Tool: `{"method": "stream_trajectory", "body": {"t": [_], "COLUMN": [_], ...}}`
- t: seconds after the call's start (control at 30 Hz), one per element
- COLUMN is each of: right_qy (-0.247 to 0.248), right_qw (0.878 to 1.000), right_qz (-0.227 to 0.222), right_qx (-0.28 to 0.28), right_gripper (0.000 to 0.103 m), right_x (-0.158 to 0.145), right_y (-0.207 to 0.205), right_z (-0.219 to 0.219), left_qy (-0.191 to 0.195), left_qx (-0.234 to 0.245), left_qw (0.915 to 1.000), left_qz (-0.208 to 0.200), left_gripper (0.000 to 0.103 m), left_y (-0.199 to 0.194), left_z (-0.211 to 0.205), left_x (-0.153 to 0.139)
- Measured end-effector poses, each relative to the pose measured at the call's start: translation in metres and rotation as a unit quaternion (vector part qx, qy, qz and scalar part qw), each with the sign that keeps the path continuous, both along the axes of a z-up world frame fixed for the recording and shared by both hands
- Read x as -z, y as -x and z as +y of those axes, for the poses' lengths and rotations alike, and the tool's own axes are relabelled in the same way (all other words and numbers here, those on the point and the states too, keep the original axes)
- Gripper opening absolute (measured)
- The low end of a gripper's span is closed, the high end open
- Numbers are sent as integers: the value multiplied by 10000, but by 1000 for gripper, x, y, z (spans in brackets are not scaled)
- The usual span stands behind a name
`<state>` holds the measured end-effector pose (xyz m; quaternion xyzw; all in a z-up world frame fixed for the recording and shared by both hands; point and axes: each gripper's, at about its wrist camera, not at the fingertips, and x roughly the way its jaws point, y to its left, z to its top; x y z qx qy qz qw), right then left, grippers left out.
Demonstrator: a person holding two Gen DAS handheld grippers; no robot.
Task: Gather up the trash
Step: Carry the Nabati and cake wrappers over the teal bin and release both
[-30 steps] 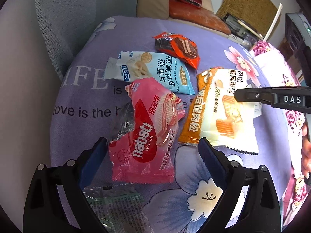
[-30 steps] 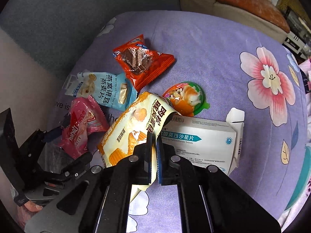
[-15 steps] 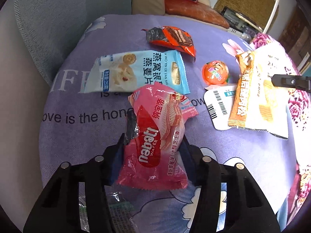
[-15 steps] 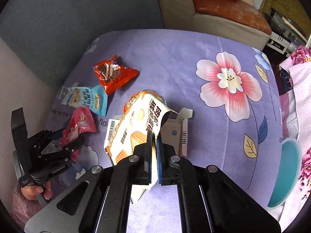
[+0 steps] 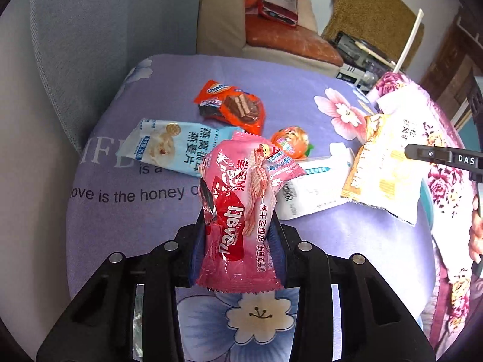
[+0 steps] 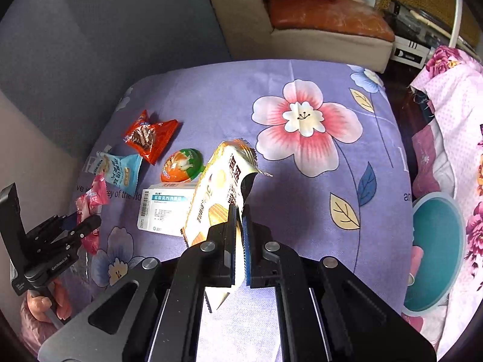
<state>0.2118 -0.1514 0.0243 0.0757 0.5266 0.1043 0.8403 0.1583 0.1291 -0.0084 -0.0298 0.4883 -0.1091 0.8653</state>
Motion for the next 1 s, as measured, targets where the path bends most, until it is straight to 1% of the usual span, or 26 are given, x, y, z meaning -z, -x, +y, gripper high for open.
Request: {"method": "stream_trajectory", "body": {"t": [0.13, 0.4, 0.63, 0.77, 1.0], "right_qy": [-77, -253, -466, -539, -592], "right_qw": [9997, 9972, 9945, 9923, 9856], "right_qz": [-71, -190, -291, -414, -571], "right_qx": [219, 672, 895, 1035, 1477], "right_gripper": [4, 4, 4, 4, 4], "right_x": [-4, -6, -4, -9, -11], "right_y": [10, 34, 55, 63, 79], "right_z": [-31, -97, -132, -152, -203], "left_qy": [74, 66, 20, -44, -163], "left_qx": [188, 702, 1099, 1307, 1664], "left_qw": [9998, 9974, 9939, 9914, 9859], "left_qz": [-35, -110, -86, -66, -9], "left_gripper": [38, 38, 38, 38, 38], "left_y": [-1, 0, 2, 4, 3], "left_z": [-29, -109, -169, -199, -251], "left_x": [-9, -18, -16, -14, -11]}}
